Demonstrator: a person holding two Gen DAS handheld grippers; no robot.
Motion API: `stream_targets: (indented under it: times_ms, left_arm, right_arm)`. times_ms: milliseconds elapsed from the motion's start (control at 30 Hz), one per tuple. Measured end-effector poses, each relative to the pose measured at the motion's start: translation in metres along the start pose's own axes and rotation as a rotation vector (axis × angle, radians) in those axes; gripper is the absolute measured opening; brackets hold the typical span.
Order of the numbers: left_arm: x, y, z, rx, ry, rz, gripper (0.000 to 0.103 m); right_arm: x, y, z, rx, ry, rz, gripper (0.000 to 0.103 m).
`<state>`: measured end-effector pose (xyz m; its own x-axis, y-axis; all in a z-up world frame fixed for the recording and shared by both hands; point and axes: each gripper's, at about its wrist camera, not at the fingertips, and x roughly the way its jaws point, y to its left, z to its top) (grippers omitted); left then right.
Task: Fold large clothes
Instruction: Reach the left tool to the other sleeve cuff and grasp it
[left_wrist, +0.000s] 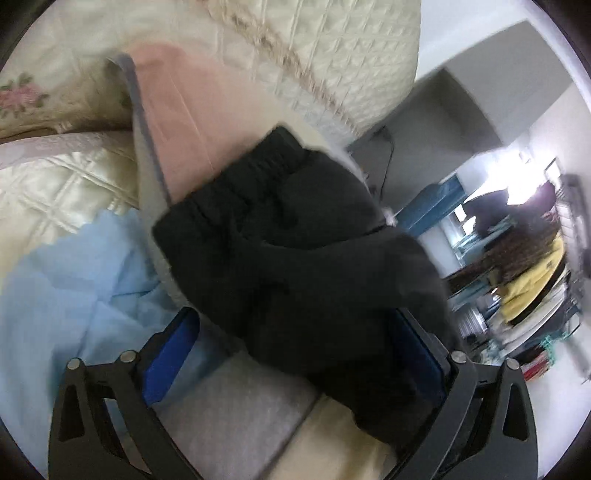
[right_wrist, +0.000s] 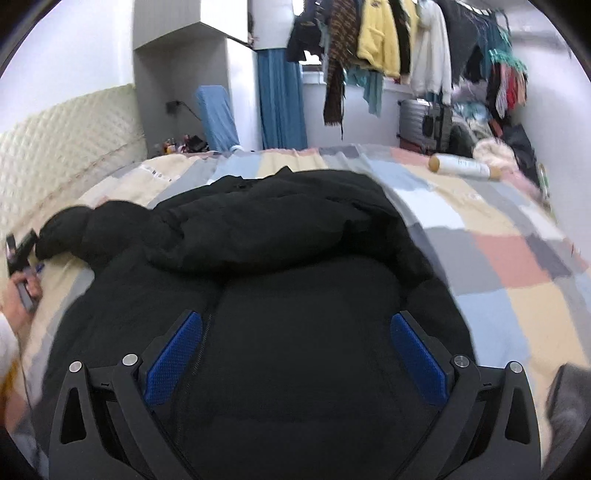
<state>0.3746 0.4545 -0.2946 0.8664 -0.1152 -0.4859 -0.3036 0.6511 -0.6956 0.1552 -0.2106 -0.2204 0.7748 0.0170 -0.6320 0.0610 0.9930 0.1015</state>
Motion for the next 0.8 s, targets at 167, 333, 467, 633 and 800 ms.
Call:
stream_targets:
  times_ms: [167,333,467,633,800]
  left_arm:
    - [0.006,0.001,0.003,-0.060,-0.019,-0.028,0.081]
    - [-0.006,-0.002,0.005,-0.045,-0.032,0.037,0.039]
    - [-0.022,-0.009,0.013,0.005,-0.018,0.079,0.013]
    - [-0.044,-0.044,0.024,0.113,-0.024,0.225,0.002]
    - [-0.096,-0.077,0.040,0.159,-0.166,0.300,0.002]
  right_arm:
    - [-0.005,0.015,0.007,-0.068,-0.062,-0.101,0.103]
    - [-0.010,0.008,0.006,0.002,-0.059,-0.032,0.103]
    - [-0.014,-0.002,0.004,0.026,-0.054,-0.043,0.103]
    - [-0.025,-0.008,0.005,0.026,-0.078,-0.021,0.103]
    - [-0.033,-0.014,0.004,0.008,-0.089,0.001,0.103]
